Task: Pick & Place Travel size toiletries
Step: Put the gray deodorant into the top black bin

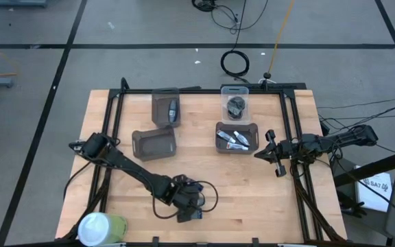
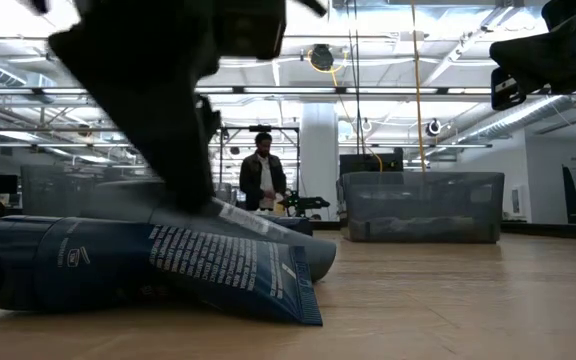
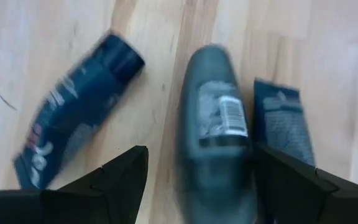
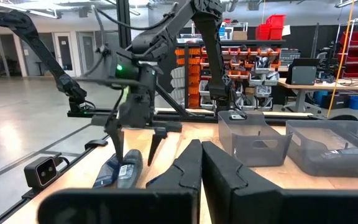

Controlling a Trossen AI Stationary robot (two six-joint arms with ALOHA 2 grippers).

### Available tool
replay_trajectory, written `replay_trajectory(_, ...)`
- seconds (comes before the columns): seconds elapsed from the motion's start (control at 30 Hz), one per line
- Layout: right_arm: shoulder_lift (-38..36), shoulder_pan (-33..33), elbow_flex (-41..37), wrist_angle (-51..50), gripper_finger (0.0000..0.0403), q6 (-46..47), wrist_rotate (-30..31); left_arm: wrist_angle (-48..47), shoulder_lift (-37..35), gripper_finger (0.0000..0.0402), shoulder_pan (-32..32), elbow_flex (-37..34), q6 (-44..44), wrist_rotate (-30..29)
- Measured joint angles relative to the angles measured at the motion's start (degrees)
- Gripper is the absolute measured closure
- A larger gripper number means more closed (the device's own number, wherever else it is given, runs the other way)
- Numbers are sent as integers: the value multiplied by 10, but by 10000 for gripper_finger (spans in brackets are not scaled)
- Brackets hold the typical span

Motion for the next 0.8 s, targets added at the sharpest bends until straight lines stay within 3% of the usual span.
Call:
replay_trajectory(0.37, 0, 0, 0, 0, 403, 0, 0, 9, 0, 119, 4, -53, -27, -19)
replay_trajectory(0.8, 0, 0, 0, 0, 403, 0, 0, 119, 0, 119, 13, -53, 129, -31)
